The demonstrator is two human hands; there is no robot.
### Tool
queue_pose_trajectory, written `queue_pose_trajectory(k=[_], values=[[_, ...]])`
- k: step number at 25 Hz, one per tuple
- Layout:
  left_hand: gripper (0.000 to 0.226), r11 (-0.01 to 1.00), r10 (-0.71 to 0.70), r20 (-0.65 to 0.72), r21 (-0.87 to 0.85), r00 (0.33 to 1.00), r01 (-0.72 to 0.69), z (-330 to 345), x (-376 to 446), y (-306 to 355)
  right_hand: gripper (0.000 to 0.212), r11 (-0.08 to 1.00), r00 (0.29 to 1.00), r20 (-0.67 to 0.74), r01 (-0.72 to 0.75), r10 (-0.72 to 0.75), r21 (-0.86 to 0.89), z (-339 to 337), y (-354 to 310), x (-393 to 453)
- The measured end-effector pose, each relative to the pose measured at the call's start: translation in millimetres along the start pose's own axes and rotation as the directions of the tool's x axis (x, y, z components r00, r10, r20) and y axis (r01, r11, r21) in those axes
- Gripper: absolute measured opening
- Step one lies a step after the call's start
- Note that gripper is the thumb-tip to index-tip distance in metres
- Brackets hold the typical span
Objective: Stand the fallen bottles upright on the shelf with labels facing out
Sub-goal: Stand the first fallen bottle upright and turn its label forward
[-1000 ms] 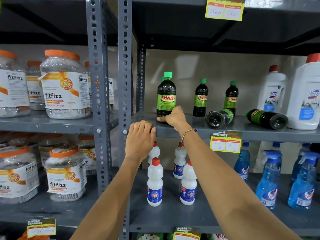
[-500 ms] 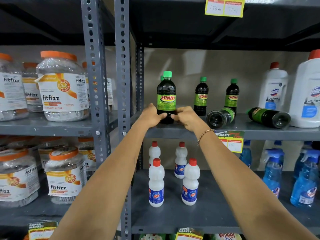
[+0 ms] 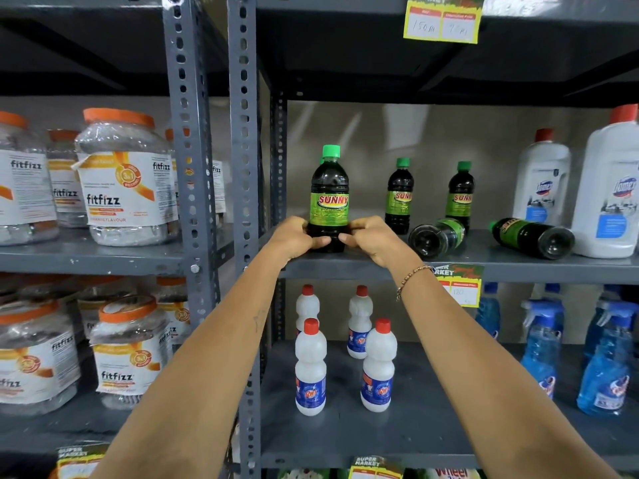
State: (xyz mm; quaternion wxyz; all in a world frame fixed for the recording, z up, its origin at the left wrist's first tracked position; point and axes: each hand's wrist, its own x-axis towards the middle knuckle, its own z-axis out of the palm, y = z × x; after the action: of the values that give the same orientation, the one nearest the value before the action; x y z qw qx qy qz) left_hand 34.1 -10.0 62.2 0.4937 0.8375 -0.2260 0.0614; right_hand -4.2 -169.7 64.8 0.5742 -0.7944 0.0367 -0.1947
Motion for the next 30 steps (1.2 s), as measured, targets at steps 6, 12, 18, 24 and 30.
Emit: queue_pose_trajectory(k=[6,12,18,24,30], values=[[0.04,0.995,0.029,0.025,-0.096,0.999,-0.026,-8.1,-25.1,7.5,0.034,0.998,0.997,0.064,0.037,-0.04,0.047,-9.8,-5.2,-22.2],[0.058,0.987,0.017,0.021,-0.162,1.0,-0.013,-14.3,-29.4,-1.6,0.035,0.993,0.994,0.107,0.019,-0.031,0.112,-10.1,-5.4,-32.1],[0.062,0.996,0.016,-0.01,-0.093,1.0,-0.017,-12.5,-28.6,-4.1,0.035,0.994,0.994,0.098,0.043,-0.052,0.096,-10.1,-5.2,-39.4],[0.059,0.997,0.047,-0.038,-0.052,0.998,-0.049,-11.4,-30.9,-4.0,0.035,0.993,0.994,0.086,0.065,-0.073,0.101,-11.1,-6.0,-44.4],[0.059,0.997,0.059,-0.044,-0.046,0.997,-0.061,-8.8,-32.4,-3.5,0.038,0.993,0.995,0.073,0.063,-0.071,0.104,-12.2,-2.8,-43.3]])
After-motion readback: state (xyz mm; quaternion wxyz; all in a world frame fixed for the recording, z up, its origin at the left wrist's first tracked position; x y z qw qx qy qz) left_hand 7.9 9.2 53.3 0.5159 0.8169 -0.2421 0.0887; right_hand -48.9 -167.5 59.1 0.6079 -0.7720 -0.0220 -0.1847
